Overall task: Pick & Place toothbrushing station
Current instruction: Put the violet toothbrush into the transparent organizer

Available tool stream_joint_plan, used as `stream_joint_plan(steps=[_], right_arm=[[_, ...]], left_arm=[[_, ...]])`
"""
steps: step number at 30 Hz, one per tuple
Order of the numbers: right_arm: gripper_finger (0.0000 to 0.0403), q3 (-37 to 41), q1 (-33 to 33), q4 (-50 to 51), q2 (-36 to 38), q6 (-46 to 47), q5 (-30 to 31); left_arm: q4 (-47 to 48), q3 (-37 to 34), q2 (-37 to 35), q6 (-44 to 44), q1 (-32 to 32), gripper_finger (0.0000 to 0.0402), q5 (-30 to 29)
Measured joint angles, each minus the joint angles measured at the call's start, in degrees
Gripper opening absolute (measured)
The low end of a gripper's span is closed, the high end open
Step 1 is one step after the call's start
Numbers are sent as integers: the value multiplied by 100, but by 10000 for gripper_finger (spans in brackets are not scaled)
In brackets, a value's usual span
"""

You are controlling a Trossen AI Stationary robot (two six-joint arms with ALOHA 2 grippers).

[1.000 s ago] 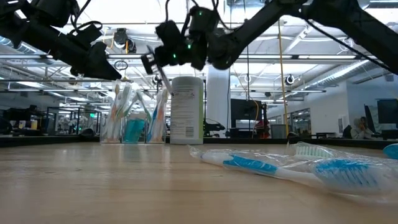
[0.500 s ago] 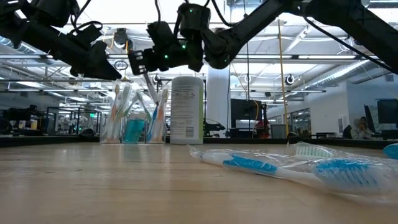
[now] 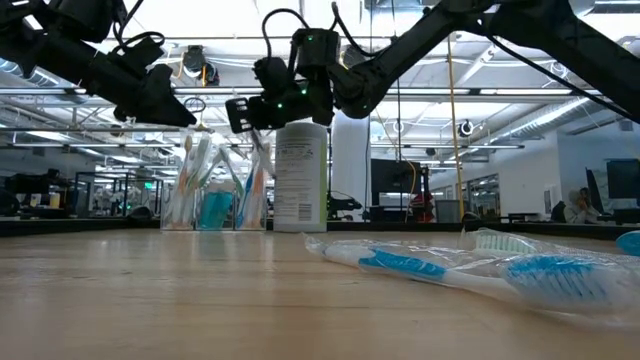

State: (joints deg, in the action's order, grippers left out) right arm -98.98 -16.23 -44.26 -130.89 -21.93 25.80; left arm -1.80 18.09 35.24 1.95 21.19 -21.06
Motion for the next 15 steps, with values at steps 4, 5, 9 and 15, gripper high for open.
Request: stream_joint_plan(steps=[4,5,9,15], right_arm=[[0,0,-68,-24,0,30,-35],[0,0,-76,5,0,-3,-35],[0,0,184,65,32,-377,-5],[0,-13,766,150,164,-818,1192]], left_arm=[[2,0,1,3,0,152,0],[5,0,1,3,0,152,0],[57,0,1,3,0,152,7],[100,0,-1,-165,0,152,301]])
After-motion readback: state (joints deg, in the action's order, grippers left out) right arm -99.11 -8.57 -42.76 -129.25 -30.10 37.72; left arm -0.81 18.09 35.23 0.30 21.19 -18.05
